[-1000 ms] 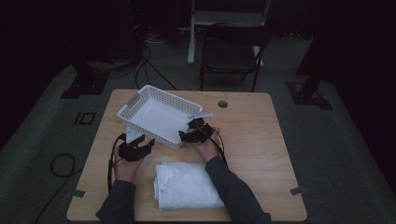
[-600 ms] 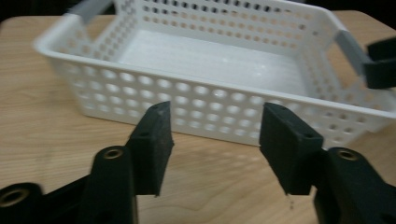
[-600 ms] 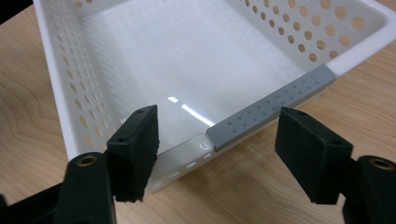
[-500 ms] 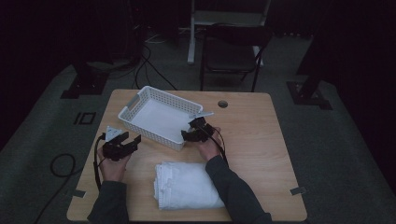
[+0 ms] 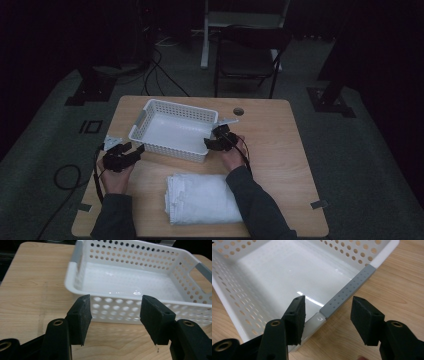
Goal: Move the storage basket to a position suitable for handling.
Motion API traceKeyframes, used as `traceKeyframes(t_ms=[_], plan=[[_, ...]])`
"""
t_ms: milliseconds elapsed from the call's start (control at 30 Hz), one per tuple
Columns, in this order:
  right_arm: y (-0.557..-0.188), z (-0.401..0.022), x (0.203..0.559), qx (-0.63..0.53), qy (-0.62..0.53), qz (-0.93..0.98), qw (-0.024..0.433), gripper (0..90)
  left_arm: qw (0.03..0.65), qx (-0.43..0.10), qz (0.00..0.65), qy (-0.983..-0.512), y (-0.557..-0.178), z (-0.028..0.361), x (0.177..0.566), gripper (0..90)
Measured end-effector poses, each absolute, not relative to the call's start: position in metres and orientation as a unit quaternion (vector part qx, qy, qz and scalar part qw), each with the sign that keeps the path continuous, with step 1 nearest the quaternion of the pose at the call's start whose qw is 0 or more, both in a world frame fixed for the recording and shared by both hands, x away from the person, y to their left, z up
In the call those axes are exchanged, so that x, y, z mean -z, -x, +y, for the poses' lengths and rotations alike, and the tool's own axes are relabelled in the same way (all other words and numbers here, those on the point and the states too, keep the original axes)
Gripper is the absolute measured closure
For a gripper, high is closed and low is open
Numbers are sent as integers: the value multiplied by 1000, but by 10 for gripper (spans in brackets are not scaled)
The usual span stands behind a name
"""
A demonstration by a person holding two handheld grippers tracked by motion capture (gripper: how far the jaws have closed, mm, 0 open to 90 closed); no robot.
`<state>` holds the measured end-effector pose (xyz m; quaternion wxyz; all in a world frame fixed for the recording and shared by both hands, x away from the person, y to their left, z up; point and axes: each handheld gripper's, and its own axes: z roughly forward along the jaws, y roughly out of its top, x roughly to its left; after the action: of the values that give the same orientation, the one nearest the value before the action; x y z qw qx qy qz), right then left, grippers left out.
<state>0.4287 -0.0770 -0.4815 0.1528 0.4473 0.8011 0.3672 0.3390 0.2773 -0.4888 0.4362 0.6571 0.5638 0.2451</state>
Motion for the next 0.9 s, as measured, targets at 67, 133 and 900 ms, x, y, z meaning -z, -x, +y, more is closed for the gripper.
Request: traceKeyframes(t_ms=[67,133,900], plan=[[-429,-80,481,-366,-446,802,155,481,434,-248,568,-654,-339,280,488,415],[-429,-83,481,-363,-447,802,159,506,430,-251,570,-654,-339,282,488,415],[-428,-137,479,-355,-461,797,162,622,429,-252,581,-644,-341,280,486,475]])
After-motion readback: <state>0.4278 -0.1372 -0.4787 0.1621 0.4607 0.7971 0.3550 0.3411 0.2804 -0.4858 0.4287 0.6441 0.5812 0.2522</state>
